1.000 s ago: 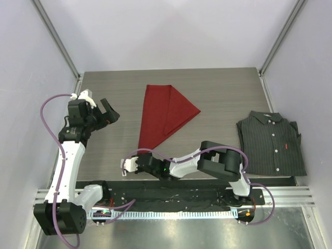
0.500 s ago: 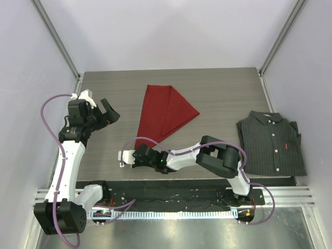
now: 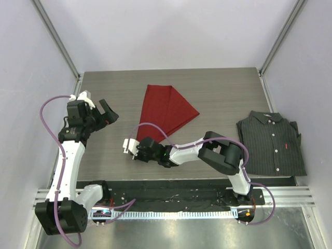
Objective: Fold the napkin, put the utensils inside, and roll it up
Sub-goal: Fold the napkin
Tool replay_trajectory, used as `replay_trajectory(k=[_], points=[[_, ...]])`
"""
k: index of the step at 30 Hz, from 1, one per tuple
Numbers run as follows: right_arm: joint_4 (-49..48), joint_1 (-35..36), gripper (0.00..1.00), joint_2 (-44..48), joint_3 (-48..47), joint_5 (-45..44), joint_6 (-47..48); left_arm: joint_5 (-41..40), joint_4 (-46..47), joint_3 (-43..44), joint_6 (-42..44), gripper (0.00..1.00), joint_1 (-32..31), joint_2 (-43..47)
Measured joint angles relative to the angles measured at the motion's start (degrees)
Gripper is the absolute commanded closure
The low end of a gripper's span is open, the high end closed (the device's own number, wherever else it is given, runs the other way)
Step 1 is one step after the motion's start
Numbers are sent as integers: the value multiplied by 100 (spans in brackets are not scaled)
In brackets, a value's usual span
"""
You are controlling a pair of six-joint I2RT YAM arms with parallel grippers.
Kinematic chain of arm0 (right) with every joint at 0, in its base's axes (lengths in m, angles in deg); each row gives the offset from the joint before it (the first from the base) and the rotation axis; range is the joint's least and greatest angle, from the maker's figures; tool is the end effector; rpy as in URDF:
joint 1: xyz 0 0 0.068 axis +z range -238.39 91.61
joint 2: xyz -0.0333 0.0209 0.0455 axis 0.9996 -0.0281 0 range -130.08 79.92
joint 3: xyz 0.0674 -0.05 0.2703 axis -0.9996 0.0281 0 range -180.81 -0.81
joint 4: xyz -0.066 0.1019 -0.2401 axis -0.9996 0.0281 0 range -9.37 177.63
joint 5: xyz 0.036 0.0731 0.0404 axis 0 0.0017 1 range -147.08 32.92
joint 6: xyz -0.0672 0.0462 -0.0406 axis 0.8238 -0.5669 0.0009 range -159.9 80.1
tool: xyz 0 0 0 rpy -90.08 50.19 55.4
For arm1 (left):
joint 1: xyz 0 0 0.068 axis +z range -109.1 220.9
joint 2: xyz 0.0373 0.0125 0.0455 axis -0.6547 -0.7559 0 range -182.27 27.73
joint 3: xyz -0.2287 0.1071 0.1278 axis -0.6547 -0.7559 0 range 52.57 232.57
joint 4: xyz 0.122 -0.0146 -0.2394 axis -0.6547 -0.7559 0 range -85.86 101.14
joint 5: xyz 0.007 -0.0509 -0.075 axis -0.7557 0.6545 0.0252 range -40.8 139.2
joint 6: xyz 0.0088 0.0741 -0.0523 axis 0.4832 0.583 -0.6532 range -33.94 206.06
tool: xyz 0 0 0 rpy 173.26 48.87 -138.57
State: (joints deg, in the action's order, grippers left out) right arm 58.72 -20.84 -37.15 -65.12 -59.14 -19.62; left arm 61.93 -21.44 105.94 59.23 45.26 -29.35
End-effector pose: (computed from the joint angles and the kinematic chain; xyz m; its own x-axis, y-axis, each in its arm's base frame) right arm 0.1858 0.4419 0.1131 0.1323 -0.5867 -0.7990 -0.9231 0.2207 -0.3148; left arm 0.2518 0.0012 0.2965 -0.5731 -0.4852 -0.6604 -0.1745 0.8597 -0.4801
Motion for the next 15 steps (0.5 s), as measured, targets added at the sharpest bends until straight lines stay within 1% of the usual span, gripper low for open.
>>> replay_trajectory(k=[7,11,15], points=[[-227,-553,99,474,470,417,-1318,66,33,-72,-22,0,133,-20],[-772,-1064,99,826,745,745,-2194,83,61,-81,-33,0,188,-20],[-1327,-1554,99,1097,1058,938,-2857,90,63,-81,-39,0,205,-26]])
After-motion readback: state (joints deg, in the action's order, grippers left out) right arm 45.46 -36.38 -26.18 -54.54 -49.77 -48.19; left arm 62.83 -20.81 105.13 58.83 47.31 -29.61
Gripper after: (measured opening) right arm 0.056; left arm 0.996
